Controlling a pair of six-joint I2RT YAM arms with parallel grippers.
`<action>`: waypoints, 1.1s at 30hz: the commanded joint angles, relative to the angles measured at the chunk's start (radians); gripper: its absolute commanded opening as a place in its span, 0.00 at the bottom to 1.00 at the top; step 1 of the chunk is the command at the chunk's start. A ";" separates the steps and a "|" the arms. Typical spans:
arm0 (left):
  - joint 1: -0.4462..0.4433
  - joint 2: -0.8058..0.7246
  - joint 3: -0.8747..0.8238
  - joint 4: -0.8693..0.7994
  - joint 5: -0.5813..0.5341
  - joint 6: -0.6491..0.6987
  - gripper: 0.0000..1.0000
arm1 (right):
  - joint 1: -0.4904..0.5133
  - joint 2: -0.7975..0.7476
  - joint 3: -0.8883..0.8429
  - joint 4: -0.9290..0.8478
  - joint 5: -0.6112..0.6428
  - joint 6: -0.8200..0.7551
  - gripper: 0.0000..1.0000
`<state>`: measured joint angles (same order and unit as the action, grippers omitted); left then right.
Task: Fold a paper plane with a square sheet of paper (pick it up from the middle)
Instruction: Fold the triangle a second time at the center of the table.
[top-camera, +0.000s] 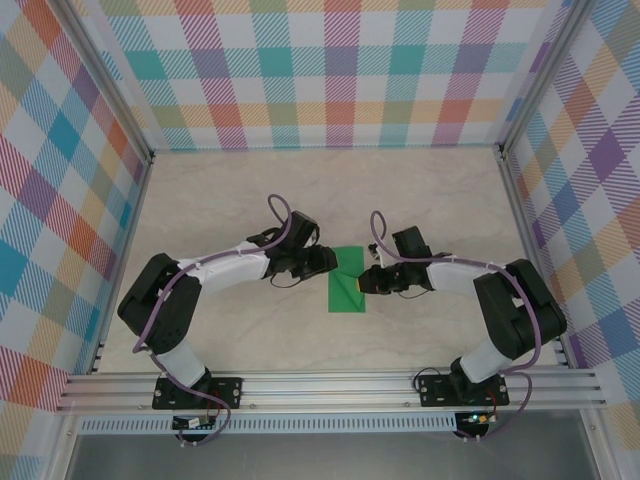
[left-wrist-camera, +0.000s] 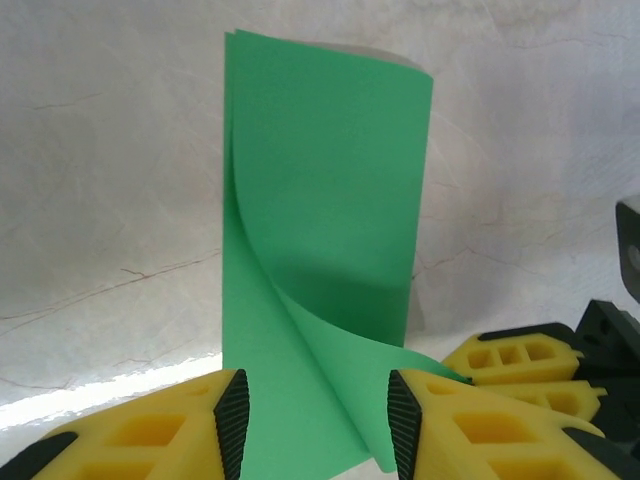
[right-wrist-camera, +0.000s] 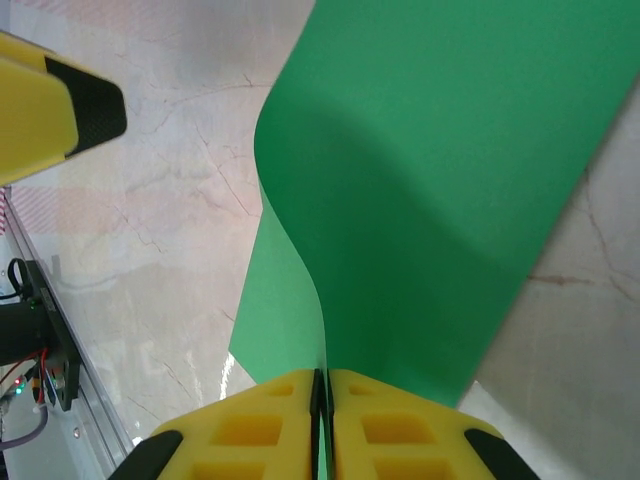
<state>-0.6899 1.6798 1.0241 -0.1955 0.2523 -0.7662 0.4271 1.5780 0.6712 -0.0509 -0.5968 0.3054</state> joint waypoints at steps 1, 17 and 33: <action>-0.018 -0.006 0.001 0.037 0.023 0.016 0.42 | -0.017 0.027 0.049 -0.034 -0.051 -0.040 0.12; -0.061 0.059 0.027 0.059 0.025 0.014 0.40 | -0.040 0.105 0.117 -0.098 -0.038 -0.092 0.13; -0.076 0.094 0.044 0.080 0.036 0.009 0.38 | -0.047 0.162 0.154 -0.118 -0.017 -0.113 0.13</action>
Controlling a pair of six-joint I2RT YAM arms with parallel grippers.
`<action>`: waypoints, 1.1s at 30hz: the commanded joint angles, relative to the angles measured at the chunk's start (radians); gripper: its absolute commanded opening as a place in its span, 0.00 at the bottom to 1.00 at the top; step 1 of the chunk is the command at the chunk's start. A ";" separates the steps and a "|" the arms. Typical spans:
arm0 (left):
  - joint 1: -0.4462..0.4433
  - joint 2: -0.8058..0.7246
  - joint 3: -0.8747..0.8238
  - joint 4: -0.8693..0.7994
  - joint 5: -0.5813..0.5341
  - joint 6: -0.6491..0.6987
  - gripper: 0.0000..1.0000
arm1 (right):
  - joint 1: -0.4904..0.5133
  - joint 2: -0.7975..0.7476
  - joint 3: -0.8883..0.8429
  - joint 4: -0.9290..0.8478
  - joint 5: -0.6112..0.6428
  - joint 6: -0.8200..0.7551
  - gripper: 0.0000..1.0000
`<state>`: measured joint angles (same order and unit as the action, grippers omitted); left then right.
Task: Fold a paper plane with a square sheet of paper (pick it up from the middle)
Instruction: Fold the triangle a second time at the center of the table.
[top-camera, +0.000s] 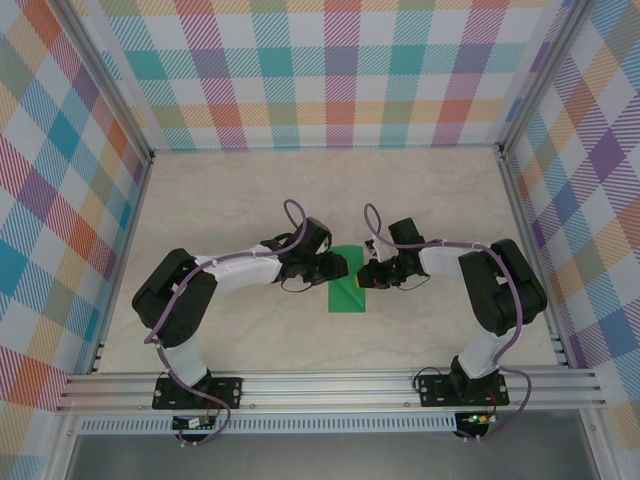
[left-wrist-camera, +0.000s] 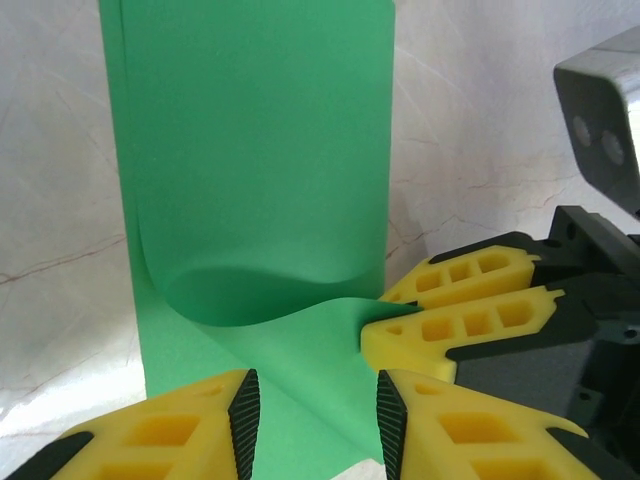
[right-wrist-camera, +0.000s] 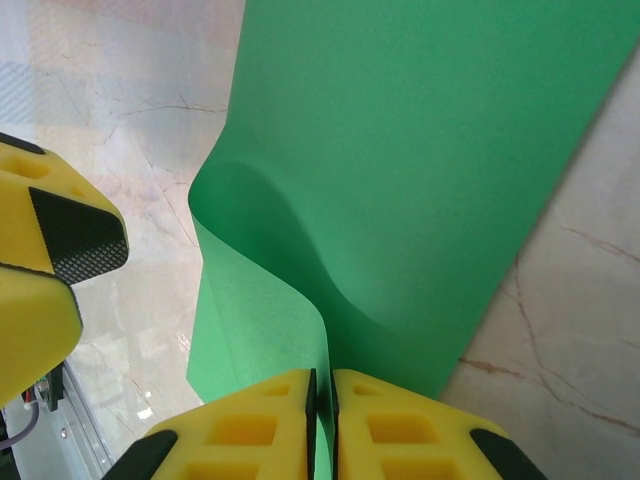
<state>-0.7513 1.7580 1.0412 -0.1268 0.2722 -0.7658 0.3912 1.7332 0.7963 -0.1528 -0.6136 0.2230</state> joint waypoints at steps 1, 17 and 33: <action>-0.016 0.018 0.027 0.013 0.018 0.009 0.38 | -0.011 0.005 0.030 -0.017 0.002 -0.031 0.14; -0.029 0.045 0.042 0.022 0.031 0.009 0.37 | -0.011 0.044 0.056 -0.030 -0.009 -0.044 0.15; -0.035 0.058 0.051 0.025 0.031 0.008 0.36 | -0.011 0.067 0.075 -0.042 -0.007 -0.051 0.15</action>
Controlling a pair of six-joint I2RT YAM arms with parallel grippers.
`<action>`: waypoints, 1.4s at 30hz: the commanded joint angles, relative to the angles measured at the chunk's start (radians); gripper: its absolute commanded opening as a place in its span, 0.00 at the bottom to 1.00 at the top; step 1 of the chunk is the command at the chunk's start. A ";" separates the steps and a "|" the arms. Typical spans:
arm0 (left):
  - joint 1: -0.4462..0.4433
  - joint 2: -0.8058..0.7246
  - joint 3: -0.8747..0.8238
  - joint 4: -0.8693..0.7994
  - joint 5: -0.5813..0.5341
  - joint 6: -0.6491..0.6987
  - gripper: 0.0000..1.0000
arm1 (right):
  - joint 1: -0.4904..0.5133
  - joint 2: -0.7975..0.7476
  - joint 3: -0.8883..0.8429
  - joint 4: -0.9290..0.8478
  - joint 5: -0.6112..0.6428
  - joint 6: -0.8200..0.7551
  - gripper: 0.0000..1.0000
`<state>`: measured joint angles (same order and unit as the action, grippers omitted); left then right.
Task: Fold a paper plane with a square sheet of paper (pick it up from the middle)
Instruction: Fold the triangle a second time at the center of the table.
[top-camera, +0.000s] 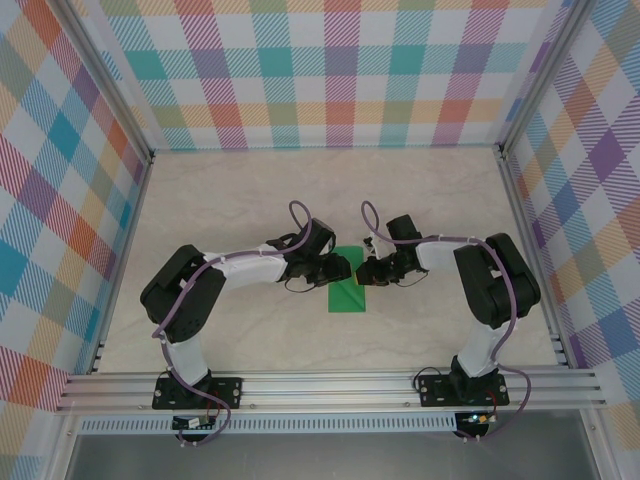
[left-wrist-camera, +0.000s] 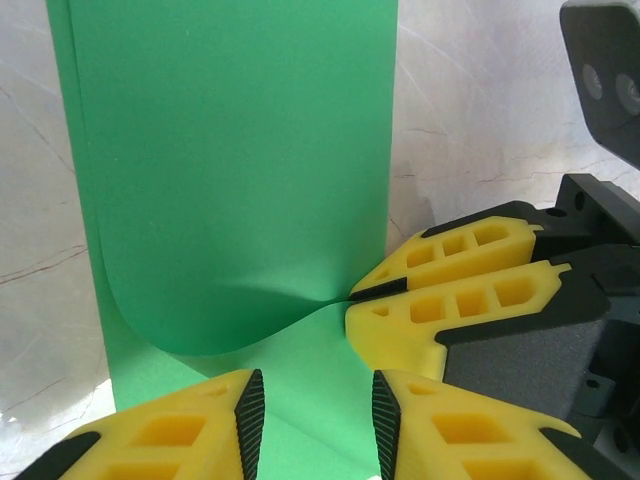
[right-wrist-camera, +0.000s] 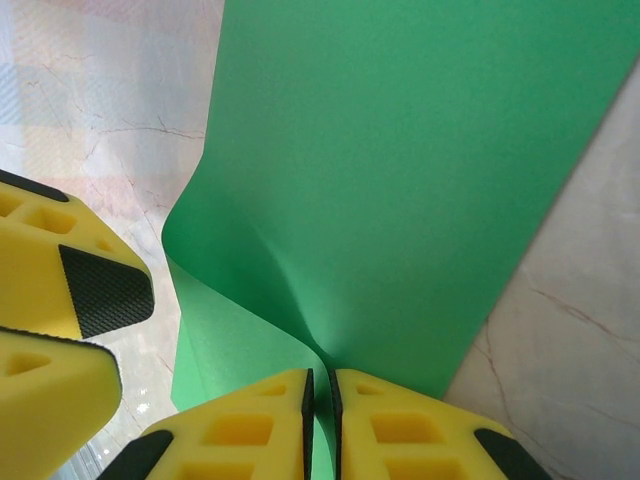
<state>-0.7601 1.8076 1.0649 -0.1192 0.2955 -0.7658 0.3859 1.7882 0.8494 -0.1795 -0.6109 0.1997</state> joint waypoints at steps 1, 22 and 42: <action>-0.026 0.009 0.028 0.017 0.008 0.007 0.36 | -0.005 0.013 0.022 -0.016 -0.009 -0.028 0.15; -0.028 0.015 0.044 0.003 -0.006 0.005 0.35 | -0.005 0.013 0.032 -0.021 -0.012 -0.037 0.15; -0.027 -0.010 0.038 -0.013 -0.041 0.005 0.34 | -0.005 -0.027 0.044 -0.058 0.028 -0.059 0.14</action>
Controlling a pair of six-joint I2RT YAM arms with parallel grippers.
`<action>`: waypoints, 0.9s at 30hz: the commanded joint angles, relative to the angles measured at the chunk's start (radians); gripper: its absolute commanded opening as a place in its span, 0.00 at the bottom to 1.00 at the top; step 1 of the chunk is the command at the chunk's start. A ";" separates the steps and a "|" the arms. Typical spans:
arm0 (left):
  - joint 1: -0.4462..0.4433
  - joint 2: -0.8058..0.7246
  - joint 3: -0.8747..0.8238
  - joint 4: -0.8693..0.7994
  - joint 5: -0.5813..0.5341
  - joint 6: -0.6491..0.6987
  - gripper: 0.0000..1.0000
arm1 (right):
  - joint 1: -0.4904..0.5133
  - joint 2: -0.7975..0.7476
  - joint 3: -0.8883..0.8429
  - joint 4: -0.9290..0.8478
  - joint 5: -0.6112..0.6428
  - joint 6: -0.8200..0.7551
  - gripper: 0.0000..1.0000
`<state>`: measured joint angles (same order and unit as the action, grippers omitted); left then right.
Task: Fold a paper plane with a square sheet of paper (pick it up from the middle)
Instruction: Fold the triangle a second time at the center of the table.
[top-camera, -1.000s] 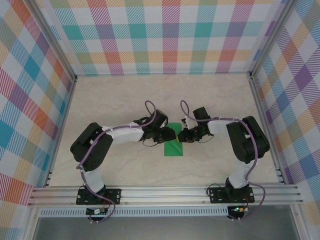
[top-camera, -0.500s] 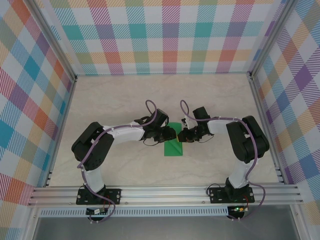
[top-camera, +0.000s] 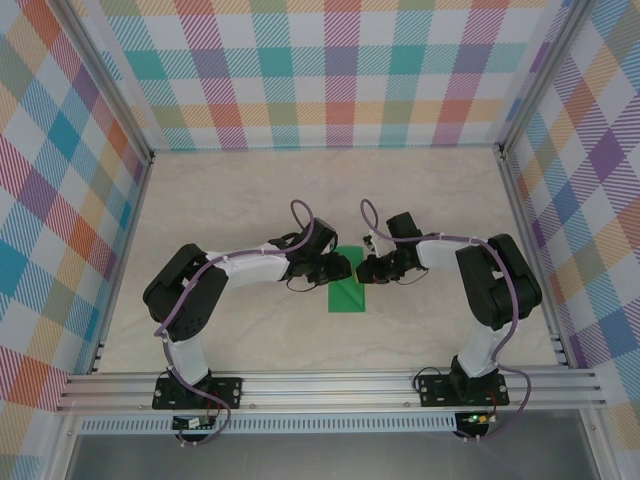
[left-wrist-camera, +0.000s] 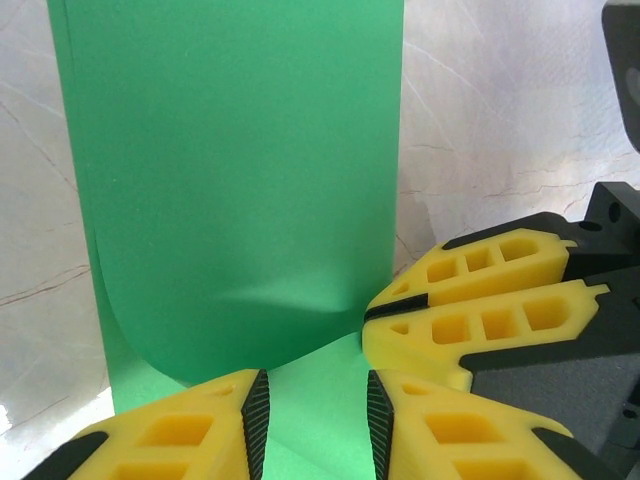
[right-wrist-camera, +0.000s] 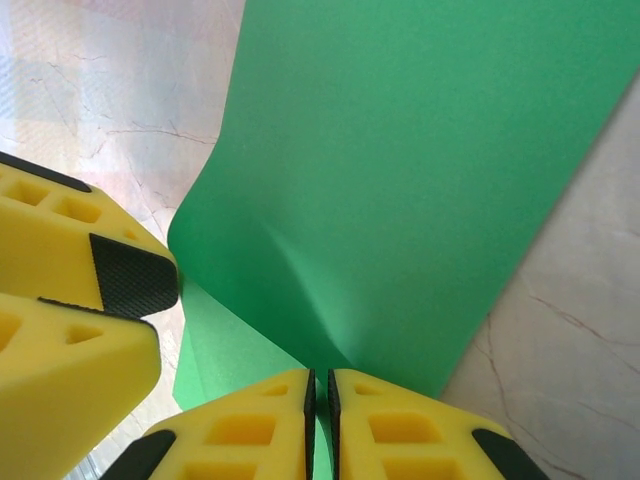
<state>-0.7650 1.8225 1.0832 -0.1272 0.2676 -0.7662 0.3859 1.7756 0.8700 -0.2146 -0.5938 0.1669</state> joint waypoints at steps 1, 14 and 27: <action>-0.023 -0.025 0.020 -0.006 -0.013 0.004 0.34 | -0.005 -0.014 0.023 -0.025 0.016 -0.026 0.14; -0.023 -0.017 0.022 0.001 0.000 0.006 0.34 | -0.005 0.008 0.048 -0.038 0.012 -0.038 0.14; -0.023 -0.011 0.023 0.001 0.004 0.008 0.30 | -0.005 0.007 0.055 -0.055 0.014 -0.038 0.14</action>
<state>-0.7650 1.8225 1.0836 -0.1272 0.2684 -0.7662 0.3859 1.7855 0.9138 -0.2523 -0.5724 0.1482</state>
